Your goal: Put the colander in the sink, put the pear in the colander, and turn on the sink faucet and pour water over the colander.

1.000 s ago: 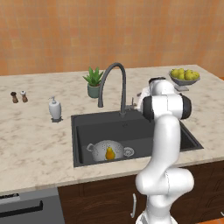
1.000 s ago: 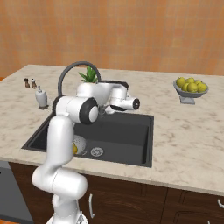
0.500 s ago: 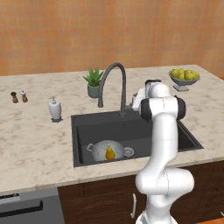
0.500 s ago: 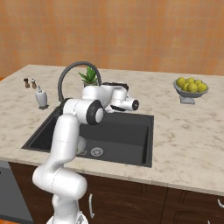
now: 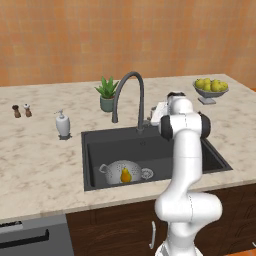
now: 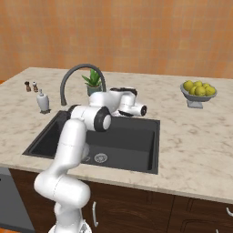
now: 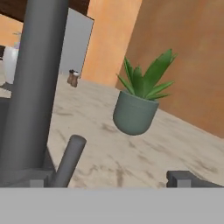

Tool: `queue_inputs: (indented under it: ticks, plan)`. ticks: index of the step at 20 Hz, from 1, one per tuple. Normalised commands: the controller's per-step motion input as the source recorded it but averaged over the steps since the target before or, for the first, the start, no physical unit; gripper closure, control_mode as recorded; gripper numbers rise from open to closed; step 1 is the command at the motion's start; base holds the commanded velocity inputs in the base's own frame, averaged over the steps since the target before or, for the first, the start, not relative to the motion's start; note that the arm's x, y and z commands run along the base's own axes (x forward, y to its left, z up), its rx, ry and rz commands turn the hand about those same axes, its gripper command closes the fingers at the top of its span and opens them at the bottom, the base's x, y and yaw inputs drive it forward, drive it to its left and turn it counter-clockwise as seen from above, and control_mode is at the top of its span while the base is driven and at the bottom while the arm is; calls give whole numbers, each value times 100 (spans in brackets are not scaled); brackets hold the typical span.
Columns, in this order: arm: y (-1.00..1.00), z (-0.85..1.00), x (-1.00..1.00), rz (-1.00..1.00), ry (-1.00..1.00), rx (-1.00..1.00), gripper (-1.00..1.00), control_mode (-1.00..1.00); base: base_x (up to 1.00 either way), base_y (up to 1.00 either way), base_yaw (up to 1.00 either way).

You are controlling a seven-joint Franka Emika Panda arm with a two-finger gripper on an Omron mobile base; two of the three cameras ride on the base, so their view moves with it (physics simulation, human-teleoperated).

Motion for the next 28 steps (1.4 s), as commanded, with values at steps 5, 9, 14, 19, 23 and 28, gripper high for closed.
queue_inputs:
  ticks: [5,9,14,19,23,28]
  plan:
    - [9,-20,42,-10,0,5,-100,-100,0,0,0]
    - [13,-3,43,-13,0,2,-100,-100,0,0,0]
    - [24,0,19,-16,0,0,-100,-100,0,0,0]
    - [30,0,12,-25,0,0,-100,-100,0,0,0]
    - [31,0,13,-30,0,0,-100,-100,0,0,0]
    - [8,-8,32,-25,0,0,-100,-100,0,0,0]
